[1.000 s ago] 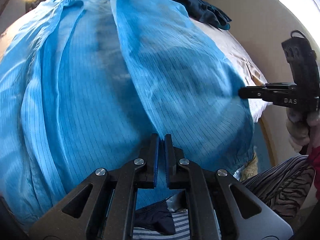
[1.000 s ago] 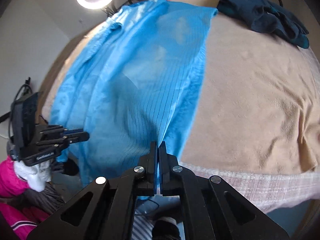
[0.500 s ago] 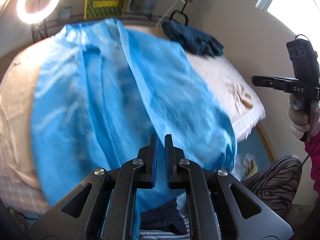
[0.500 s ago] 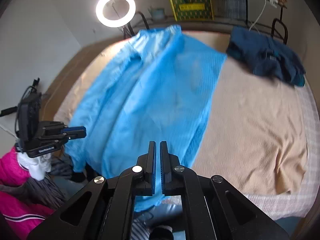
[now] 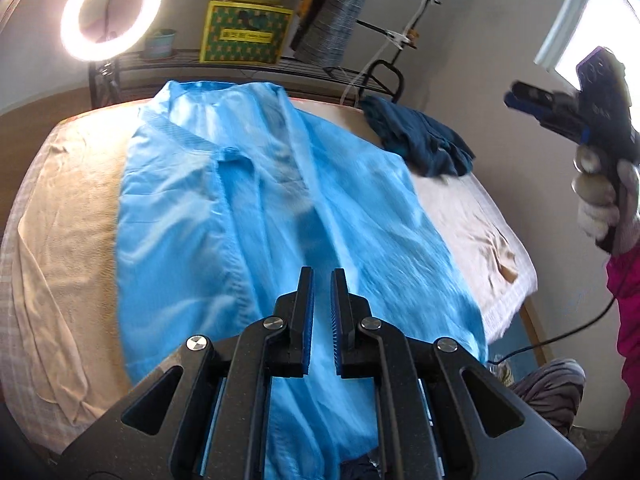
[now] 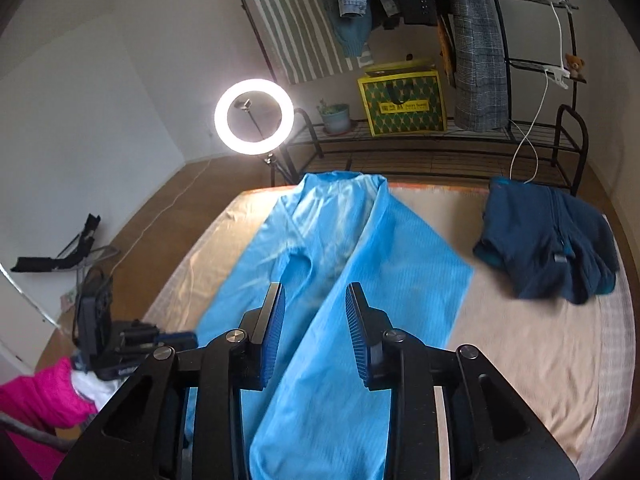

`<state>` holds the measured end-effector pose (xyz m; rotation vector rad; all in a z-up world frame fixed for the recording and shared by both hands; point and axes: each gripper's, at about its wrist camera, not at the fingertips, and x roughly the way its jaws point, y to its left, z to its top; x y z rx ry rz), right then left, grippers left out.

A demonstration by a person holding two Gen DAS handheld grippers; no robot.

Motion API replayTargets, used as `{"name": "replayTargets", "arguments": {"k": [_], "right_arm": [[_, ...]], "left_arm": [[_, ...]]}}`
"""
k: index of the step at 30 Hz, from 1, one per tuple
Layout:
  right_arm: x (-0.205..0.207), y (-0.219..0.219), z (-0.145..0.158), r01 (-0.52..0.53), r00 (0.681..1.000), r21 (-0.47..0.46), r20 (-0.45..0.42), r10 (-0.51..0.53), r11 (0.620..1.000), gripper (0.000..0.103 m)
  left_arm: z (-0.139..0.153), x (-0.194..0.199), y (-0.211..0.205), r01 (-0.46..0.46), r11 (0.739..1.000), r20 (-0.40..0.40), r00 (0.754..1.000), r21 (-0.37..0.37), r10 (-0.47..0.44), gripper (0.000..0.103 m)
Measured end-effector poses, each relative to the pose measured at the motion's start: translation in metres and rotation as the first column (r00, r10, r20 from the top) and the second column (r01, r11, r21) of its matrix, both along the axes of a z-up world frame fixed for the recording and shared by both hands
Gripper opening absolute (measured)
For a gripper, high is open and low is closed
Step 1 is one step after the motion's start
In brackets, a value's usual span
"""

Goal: Fold large clothes

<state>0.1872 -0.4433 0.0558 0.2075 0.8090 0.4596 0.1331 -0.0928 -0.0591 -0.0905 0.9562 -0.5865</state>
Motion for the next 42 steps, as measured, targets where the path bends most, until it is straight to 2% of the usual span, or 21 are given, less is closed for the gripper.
{"name": "replayTargets", "arguments": {"k": [5, 9, 12, 14, 18, 23, 25, 28, 31, 33, 39, 42], "right_arm": [[0.068, -0.001, -0.01, 0.015, 1.0, 0.053, -0.022, -0.014, 0.998, 0.03], [0.129, 0.001, -0.029, 0.017, 0.999, 0.11, -0.052, -0.011, 0.994, 0.03], [0.175, 0.004, -0.053, 0.033, 0.996, 0.13, -0.082, -0.022, 0.991, 0.03], [0.209, 0.005, -0.075, 0.05, 0.993, 0.161, -0.117, -0.031, 0.986, 0.031], [0.271, 0.009, -0.134, 0.105, 0.979, 0.215, -0.192, -0.063, 0.971, 0.031], [0.324, 0.008, -0.2, 0.174, 0.957, 0.261, -0.274, -0.101, 0.95, 0.031], [0.341, 0.003, -0.227, 0.241, 0.933, 0.314, -0.334, -0.131, 0.918, 0.031], [0.357, -0.005, -0.256, 0.312, 0.906, 0.421, -0.403, -0.132, 0.852, 0.034], [0.362, -0.003, -0.275, 0.334, 0.886, 0.468, -0.453, -0.102, 0.818, 0.034], [0.363, 0.0, -0.281, 0.33, 0.882, 0.498, -0.465, -0.074, 0.802, 0.034], [0.365, 0.0, -0.285, 0.333, 0.894, 0.606, -0.446, -0.038, 0.723, 0.034], [0.367, 0.0, -0.285, 0.333, 0.894, 0.626, -0.447, -0.026, 0.705, 0.033]], "left_arm": [[-0.01, 0.027, 0.022, -0.039, 0.999, -0.027, 0.999, -0.018, 0.038, 0.008], [-0.012, 0.042, 0.039, -0.088, 0.993, -0.056, 0.995, -0.074, 0.084, 0.024], [-0.01, 0.047, 0.047, -0.107, 0.989, -0.062, 0.993, -0.098, 0.101, 0.025], [-0.01, 0.049, 0.049, -0.112, 0.989, -0.056, 0.993, -0.097, 0.107, 0.025], [-0.022, 0.059, 0.059, -0.144, 0.986, -0.098, 0.986, -0.085, 0.136, 0.025], [-0.033, 0.07, 0.074, -0.214, 0.974, -0.127, 0.971, -0.075, 0.204, 0.025], [-0.032, 0.073, 0.075, -0.228, 0.971, -0.118, 0.969, -0.075, 0.218, 0.025], [-0.03, 0.076, 0.071, -0.222, 0.973, -0.099, 0.972, -0.066, 0.215, 0.025], [-0.03, 0.078, 0.065, -0.205, 0.978, -0.081, 0.976, -0.043, 0.201, 0.025], [-0.032, 0.079, 0.061, -0.199, 0.979, -0.082, 0.977, -0.034, 0.196, 0.025], [-0.035, 0.079, 0.055, -0.186, 0.982, -0.09, 0.979, -0.036, 0.182, 0.025], [-0.036, 0.079, 0.053, -0.185, 0.982, -0.09, 0.979, -0.034, 0.181, 0.025]]}}
